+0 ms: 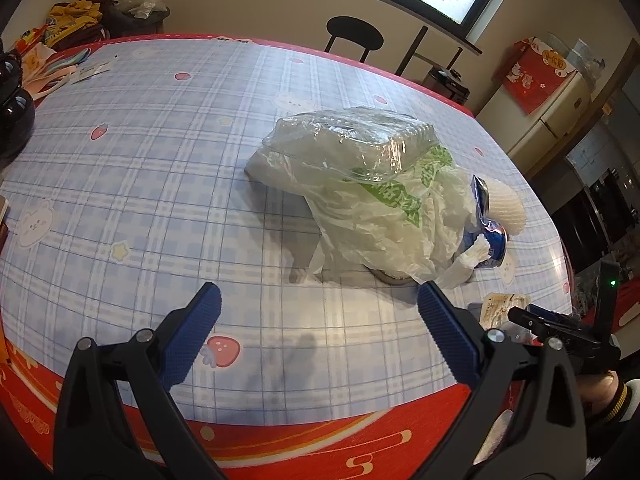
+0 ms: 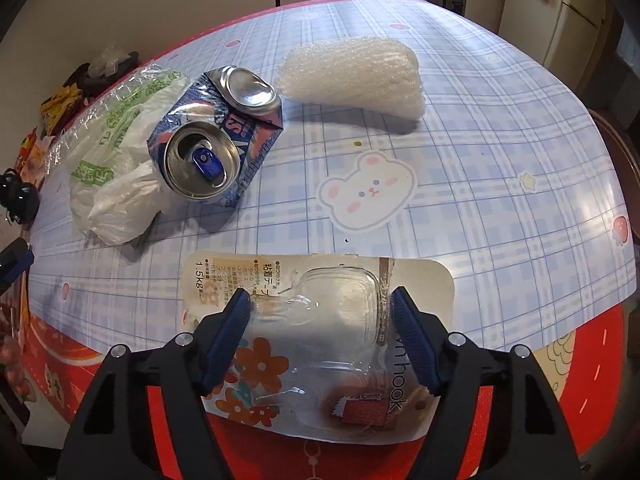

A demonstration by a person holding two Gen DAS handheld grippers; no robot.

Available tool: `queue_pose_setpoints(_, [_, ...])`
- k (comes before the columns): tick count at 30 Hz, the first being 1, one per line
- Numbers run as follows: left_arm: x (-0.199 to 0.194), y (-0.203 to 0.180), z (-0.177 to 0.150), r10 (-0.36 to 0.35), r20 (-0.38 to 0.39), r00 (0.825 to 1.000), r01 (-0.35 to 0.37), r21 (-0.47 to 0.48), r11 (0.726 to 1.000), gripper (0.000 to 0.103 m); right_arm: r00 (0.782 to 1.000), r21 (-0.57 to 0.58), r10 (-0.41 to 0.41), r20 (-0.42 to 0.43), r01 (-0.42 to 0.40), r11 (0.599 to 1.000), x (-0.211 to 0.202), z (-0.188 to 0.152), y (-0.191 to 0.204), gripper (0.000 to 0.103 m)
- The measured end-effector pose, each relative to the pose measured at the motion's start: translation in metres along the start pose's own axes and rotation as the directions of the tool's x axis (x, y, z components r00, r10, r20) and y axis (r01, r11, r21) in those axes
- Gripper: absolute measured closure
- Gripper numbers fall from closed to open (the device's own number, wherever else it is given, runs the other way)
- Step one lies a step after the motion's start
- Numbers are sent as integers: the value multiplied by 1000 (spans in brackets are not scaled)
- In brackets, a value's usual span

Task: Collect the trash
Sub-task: 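Lift the package with the right tool while the left tool grasps a clear plastic clamshell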

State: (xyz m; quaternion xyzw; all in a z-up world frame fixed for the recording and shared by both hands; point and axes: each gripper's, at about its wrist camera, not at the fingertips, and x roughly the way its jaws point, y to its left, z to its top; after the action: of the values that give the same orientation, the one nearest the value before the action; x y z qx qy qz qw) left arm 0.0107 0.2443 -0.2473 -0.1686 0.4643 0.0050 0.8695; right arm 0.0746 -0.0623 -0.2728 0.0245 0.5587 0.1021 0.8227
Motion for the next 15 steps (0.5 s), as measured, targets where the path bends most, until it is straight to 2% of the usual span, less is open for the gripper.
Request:
queue_pose_setpoints(8, [7,-10,3,-12,-9,1000,12,22,1000,6,999,95,19,38,-22,995,-7,13,-26,32])
queue_pose_setpoints(15, [10,-17,12,-41,-7,999,41,26,999,6,992,102,54,117,-66,993,-31,26,-24,32])
